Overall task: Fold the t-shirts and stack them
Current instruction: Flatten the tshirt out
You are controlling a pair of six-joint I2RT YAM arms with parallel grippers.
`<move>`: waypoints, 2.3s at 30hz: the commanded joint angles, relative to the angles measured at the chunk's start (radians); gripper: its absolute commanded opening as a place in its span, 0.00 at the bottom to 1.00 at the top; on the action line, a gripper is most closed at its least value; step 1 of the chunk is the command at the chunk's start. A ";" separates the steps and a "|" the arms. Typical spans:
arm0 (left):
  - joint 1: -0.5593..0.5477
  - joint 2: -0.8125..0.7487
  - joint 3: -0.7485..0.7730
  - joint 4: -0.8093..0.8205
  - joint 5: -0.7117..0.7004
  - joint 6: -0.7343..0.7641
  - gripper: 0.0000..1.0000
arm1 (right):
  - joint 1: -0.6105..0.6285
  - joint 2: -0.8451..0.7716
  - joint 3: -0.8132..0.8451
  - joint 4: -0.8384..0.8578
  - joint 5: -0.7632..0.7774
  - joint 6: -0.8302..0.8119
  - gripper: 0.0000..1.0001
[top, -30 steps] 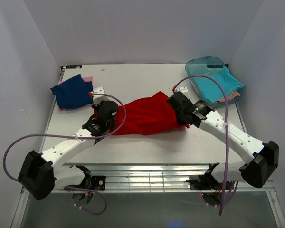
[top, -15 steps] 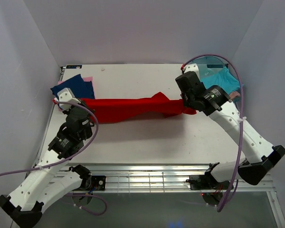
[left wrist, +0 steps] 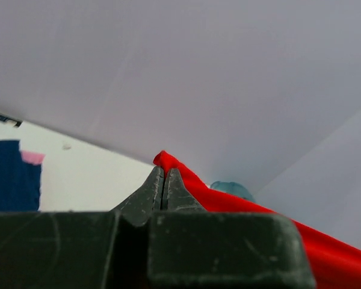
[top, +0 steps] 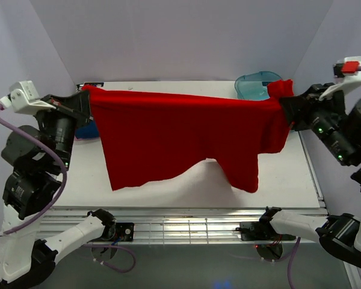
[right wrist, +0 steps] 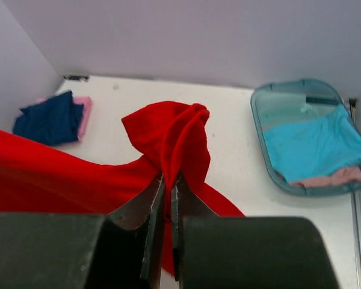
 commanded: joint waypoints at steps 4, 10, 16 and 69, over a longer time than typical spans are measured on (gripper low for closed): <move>0.006 0.083 0.236 -0.068 0.109 0.045 0.00 | -0.006 -0.045 0.033 0.262 -0.072 -0.128 0.08; 0.006 0.138 0.181 -0.093 -0.017 0.074 0.00 | -0.006 0.034 -0.103 0.335 0.073 -0.191 0.08; 0.006 0.279 0.151 0.033 -0.078 0.219 0.00 | -0.030 0.226 -0.096 0.399 0.271 -0.301 0.08; 0.118 0.196 -0.795 0.160 -0.118 -0.135 0.21 | 0.212 0.357 -1.030 0.165 -0.098 0.178 0.08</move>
